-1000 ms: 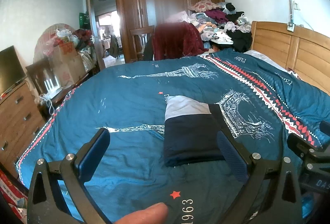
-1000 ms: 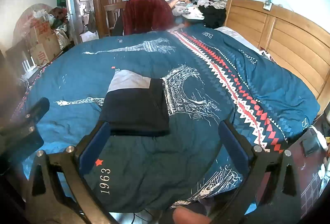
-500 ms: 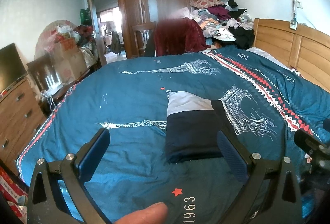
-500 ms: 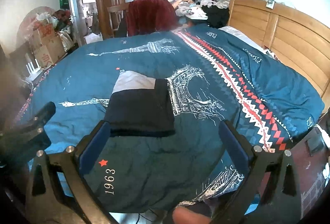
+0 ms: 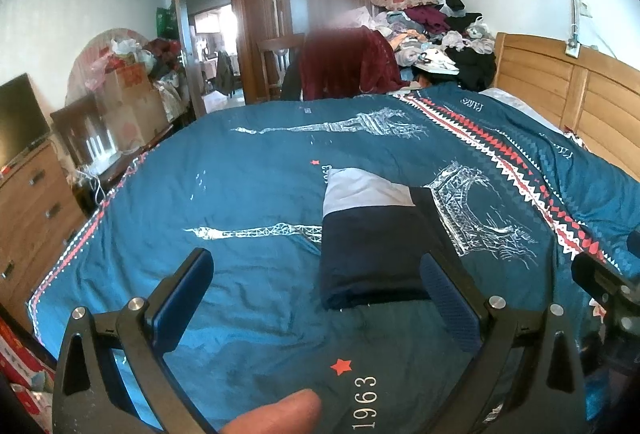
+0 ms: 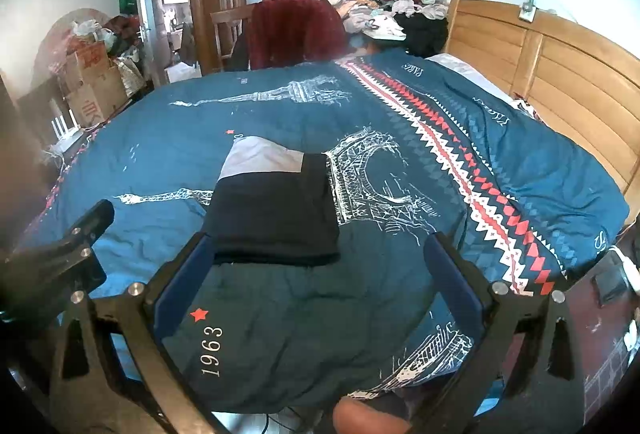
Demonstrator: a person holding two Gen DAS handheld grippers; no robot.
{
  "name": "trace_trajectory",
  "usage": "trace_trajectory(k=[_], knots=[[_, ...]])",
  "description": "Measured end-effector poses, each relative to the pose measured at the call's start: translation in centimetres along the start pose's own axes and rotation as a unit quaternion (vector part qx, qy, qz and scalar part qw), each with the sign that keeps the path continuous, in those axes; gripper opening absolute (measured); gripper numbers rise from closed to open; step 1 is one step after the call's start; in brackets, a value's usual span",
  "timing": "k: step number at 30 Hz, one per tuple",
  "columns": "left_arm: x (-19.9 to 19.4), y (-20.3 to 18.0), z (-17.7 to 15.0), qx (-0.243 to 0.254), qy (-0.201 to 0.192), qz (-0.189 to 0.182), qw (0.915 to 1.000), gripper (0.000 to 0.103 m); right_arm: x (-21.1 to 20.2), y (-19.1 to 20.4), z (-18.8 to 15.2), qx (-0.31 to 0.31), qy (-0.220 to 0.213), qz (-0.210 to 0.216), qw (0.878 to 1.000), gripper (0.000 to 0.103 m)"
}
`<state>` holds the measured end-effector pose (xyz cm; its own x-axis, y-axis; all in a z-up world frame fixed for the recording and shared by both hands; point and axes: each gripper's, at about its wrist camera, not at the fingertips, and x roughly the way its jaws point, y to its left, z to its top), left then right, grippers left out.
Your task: Fold large clothes
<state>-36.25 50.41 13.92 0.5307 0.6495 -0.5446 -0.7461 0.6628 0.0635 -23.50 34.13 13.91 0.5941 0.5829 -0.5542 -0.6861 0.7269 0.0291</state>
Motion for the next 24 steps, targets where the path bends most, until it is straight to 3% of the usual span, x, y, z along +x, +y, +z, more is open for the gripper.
trace_trajectory(k=[24], knots=[[0.78, -0.19, -0.3, 0.002, 0.007, -0.006, 1.0, 0.103, 0.37, 0.04, -0.47, 0.002, 0.003, 0.009, 1.0, 0.103]])
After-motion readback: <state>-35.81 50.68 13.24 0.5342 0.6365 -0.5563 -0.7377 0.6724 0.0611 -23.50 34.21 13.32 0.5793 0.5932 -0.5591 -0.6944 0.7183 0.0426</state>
